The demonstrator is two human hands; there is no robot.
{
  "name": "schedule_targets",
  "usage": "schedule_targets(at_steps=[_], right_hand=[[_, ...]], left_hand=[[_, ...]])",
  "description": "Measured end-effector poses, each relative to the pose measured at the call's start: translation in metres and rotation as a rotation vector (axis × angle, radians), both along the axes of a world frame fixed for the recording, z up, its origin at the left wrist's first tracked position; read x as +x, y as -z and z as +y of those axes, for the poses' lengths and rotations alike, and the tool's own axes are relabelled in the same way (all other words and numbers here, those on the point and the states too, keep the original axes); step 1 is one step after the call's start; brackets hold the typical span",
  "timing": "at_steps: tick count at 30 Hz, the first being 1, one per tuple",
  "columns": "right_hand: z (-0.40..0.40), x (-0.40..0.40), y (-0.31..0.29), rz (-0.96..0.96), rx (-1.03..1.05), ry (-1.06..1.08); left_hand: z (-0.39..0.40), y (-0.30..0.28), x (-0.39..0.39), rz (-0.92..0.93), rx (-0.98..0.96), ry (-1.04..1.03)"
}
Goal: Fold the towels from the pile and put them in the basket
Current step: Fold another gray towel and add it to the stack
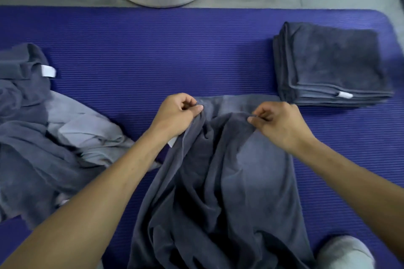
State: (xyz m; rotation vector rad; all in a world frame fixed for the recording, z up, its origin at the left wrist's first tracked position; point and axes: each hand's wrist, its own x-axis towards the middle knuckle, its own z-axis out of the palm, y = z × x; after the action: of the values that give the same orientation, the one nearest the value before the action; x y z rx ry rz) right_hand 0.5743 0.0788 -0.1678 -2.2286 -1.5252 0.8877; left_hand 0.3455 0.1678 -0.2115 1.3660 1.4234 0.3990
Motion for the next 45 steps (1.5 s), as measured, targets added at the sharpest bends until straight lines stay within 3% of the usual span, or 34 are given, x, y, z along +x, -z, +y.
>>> schedule_targets(at_steps=[6,10,21,35,41,45], right_hand=[[0.008,0.058,0.011,-0.365,0.242,-0.067],[0.02,0.067,0.033,-0.476,0.244,-0.067],[0.024,0.075,0.059,-0.563,0.202,-0.012],[0.03,0.067,0.058,-0.669,0.036,-0.074],[0.02,0.062,0.054,-0.659,0.182,-0.035],[0.007,0.045,0.031,-0.671,0.275,-0.183]], left_hand=[[-0.013,0.001,0.045,-0.054,-0.042,0.04],[-0.016,0.006,0.048,-0.097,-0.088,-0.045],[-0.028,0.017,0.049,-0.174,-0.166,-0.199],[-0.037,0.025,0.048,-0.115,-0.05,-0.196],[-0.039,0.025,0.053,-0.103,-0.024,-0.206],[-0.041,0.008,0.059,-0.079,-0.09,-0.253]])
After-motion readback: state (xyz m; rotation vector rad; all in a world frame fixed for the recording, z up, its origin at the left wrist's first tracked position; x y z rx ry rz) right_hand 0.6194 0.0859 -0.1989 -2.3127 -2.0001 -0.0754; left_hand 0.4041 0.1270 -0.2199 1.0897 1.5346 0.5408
